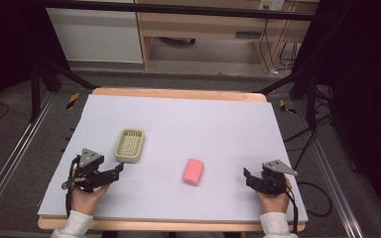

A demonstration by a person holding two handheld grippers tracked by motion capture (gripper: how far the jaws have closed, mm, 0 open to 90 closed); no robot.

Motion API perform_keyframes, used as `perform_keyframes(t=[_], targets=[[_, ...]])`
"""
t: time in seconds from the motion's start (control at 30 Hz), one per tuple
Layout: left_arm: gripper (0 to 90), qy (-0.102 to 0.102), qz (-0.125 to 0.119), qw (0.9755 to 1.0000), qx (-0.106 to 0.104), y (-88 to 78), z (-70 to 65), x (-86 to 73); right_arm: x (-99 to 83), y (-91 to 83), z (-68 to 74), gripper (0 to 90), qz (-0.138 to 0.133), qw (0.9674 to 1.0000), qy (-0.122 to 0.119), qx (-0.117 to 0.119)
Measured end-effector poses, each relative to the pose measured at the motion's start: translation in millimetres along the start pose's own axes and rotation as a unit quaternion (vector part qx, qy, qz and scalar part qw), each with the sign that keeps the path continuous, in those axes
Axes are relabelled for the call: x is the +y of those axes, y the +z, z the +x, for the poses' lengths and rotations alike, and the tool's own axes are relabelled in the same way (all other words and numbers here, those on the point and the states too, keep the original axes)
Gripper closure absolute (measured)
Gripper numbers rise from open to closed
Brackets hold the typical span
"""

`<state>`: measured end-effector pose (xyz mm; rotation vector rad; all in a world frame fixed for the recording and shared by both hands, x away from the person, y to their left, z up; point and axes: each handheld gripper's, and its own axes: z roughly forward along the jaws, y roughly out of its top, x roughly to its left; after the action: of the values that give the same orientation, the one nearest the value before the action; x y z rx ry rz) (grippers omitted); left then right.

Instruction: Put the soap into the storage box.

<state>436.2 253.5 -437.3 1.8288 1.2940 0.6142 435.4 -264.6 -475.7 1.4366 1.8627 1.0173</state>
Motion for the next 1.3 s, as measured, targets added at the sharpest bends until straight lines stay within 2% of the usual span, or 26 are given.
perform_keyframes(t=[0.33, 0.57, 1.3], targets=[[23.2, 0.009, -0.003, 0.9999, -0.010, 0.3, -9.7, 3.1, 1.0, -0.1, 2.1, 24.7, 0.002, 1.0000, -0.005, -0.003], [23.1, 0.009, -0.008, 0.9998, -0.016, 0.6, -15.2, 9.7, 1.3, 0.4, 2.9, 24.4, 0.003, 1.0000, -0.004, -0.005], [23.1, 0.029, -0.016, 0.9989, -0.033, 0.2, -28.3, 27.9, 2.7, 1.1, 2.6, 27.2, 0.003, 1.0000, -0.003, -0.002]])
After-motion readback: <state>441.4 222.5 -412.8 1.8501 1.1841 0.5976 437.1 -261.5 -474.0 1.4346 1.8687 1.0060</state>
